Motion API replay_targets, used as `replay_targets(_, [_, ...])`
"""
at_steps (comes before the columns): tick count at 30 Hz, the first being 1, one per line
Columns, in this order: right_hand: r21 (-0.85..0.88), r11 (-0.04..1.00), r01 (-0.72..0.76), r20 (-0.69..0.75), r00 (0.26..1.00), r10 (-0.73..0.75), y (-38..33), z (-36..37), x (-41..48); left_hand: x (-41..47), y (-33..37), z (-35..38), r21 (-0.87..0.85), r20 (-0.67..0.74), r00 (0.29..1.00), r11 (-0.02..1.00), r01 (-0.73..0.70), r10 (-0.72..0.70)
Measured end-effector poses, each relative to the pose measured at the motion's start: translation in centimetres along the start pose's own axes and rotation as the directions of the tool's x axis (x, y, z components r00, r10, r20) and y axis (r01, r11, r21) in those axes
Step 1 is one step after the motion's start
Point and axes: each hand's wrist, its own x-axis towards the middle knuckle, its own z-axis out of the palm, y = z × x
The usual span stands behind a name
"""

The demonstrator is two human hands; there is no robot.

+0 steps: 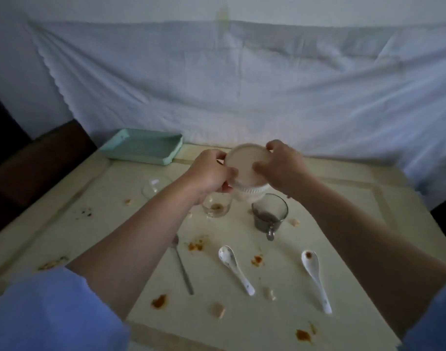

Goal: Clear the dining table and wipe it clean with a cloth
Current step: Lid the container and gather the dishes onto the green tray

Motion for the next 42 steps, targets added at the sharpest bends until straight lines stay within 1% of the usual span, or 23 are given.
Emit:
replay_targets(4, [0.01,1.0,0.012,0.01,1.0,-0.012,-4.9,6.4,7.0,7.0,-1.7,-7.5,-0.009,-0.044,0.998,0.999,0.045,-0.046])
replay_targets(8, [0.054,0.997,-0.048,0.032,0.998,0.047,-8.6,13.2,15.6,16.1,-3.7,-14.0,-0.005,-0.06,0.995,0.997,0.073,-0.074])
replay_targets(11, [0.109,0.988,-0.111,0.038,0.994,0.107,-9.8,17.4,21.6,22.8,-5.3,-17.3,0.017,-0.076,0.995,0.997,0.07,-0.068])
replay_targets(15, [0.235,0.946,-0.223,0.072,0.975,0.212,-9.1,22.3,27.9,30.8,-8.7,-19.2,0.004,-0.105,0.99,0.996,0.093,-0.092])
replay_targets(19, [0.374,0.864,-0.337,0.148,0.941,0.303,-7.2,25.2,31.8,36.3,-12.0,-19.4,-0.047,-0.09,0.988,0.992,0.12,-0.123])
replay_targets(21, [0.415,0.824,-0.386,0.179,0.922,0.342,-6.1,26.9,34.0,39.2,-13.7,-19.2,-0.05,-0.105,0.989,0.994,0.102,-0.106])
replay_targets(24, [0.457,0.778,-0.431,0.206,0.902,0.378,-5.0,28.6,36.6,42.4,-15.4,-18.9,-0.007,-0.147,0.987,0.998,0.06,-0.06])
replay_targets(26, [0.464,0.768,-0.441,0.213,0.897,0.387,-4.5,29.6,37.9,43.8,-16.0,-18.6,0.026,-0.145,0.989,0.999,0.045,-0.041])
replay_targets(31, [0.426,0.803,-0.416,0.232,0.908,0.348,-3.4,31.2,39.2,45.4,-17.1,-18.4,0.196,-0.125,0.991,0.98,-0.017,0.042])
replay_targets(34, [0.383,0.83,-0.404,0.256,0.91,0.325,-3.2,31.1,38.4,44.7,-17.2,-18.4,0.252,-0.117,0.991,0.967,-0.028,0.059])
replay_targets(38, [0.342,0.875,-0.342,0.201,0.936,0.288,-4.1,29.4,35.6,42.0,-16.5,-18.7,0.247,-0.143,0.988,0.969,-0.018,0.055])
replay_targets(41, [0.352,0.888,-0.296,0.156,0.954,0.256,-5.1,27.1,32.6,38.4,-15.1,-19.3,0.212,-0.117,0.992,0.977,-0.03,0.056])
replay_targets(42, [0.348,0.888,-0.301,0.166,0.952,0.258,-5.5,26.3,30.4,35.9,-14.7,-19.5,0.199,-0.104,0.993,0.98,-0.026,0.048])
